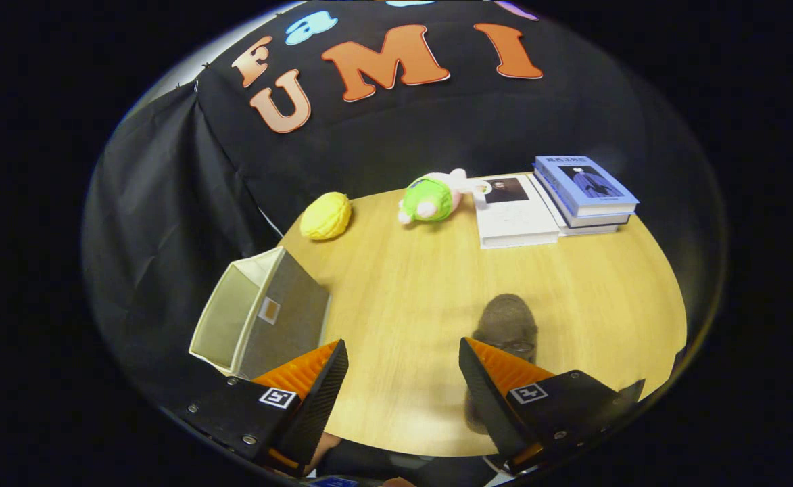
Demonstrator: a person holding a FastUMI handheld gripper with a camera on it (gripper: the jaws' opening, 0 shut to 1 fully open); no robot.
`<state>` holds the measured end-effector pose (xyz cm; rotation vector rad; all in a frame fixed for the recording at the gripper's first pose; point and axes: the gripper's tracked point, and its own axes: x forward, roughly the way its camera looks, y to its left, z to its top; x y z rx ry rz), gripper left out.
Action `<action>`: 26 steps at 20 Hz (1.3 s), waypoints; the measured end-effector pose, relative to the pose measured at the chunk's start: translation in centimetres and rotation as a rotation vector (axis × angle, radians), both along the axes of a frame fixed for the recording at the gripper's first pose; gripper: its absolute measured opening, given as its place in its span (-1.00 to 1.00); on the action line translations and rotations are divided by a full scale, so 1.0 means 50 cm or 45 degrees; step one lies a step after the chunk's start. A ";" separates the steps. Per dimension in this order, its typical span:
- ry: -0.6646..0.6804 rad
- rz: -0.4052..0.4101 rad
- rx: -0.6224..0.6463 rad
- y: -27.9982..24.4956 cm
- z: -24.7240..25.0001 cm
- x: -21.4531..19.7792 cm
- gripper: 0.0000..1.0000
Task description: Open the storage box then place both shoes into the box .Put the left shoe in first, then the right shoe, with the right side of both shoes facing outward in a uniform manner.
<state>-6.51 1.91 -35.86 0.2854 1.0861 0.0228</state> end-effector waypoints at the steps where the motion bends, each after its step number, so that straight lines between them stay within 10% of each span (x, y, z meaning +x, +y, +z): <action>1: 0.012 -0.001 -0.026 -0.019 -0.011 -0.010 0.97; 16: 0.269 -0.124 -0.061 -0.161 -0.203 -0.109 0.57; 26: 0.247 -0.210 -0.124 -0.187 -0.272 -0.094 -0.25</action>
